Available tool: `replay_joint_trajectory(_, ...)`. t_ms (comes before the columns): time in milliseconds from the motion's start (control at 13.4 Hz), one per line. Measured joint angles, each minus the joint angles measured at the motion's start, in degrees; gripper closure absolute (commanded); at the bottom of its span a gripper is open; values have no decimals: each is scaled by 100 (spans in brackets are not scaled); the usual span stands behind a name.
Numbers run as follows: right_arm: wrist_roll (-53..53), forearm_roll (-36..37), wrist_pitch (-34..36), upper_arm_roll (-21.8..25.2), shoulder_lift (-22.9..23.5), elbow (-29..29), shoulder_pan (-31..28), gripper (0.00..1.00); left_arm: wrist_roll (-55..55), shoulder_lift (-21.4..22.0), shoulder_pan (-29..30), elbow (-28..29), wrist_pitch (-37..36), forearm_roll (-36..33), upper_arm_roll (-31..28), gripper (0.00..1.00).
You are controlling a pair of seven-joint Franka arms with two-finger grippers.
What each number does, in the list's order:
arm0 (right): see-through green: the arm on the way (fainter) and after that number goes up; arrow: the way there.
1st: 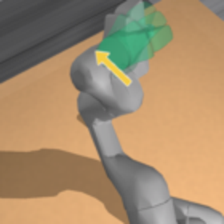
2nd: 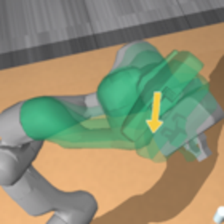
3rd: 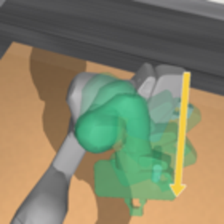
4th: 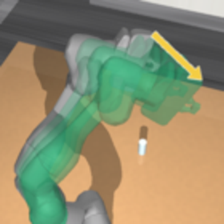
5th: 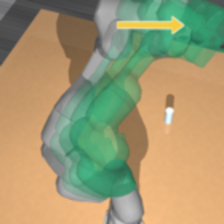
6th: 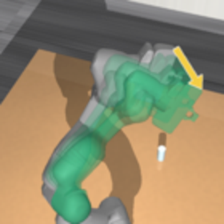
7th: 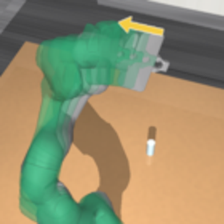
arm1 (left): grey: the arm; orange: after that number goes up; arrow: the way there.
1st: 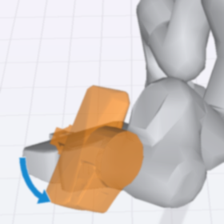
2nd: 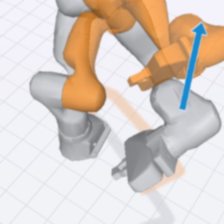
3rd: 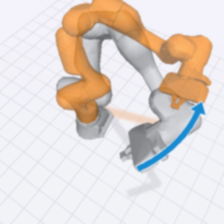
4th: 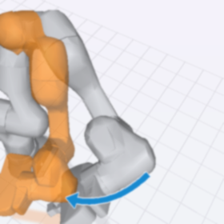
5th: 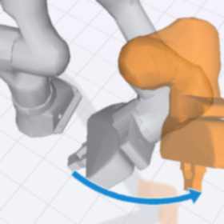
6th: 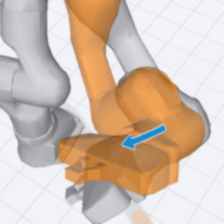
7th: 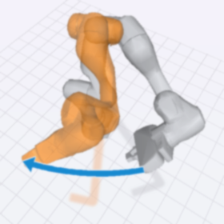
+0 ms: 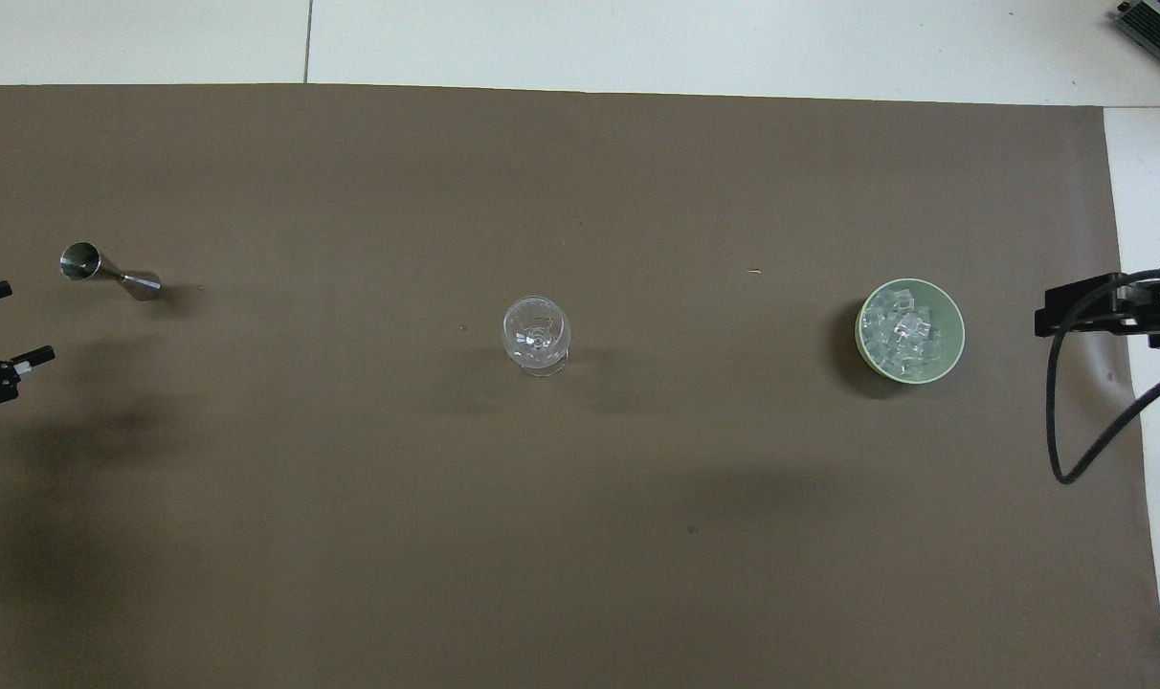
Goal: Pour wine and add ice with both arms
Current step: 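Move the left gripper forward to the silver jigger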
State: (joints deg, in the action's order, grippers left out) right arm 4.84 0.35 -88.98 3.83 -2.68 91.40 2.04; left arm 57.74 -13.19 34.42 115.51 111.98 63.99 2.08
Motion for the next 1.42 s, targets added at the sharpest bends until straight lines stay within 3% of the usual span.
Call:
replay_joint_trajectory(1048, 0, 0, 0, -1, 0, 0, 0, 0, -1063, -928, 158, 155, 17, 1502, 22, 0)
replay_joint_trajectory(1423, 0, 0, 0, -1, 0, 0, 0, 0, -1277, -982, 112, 305, 16, 1870, 99, 0)
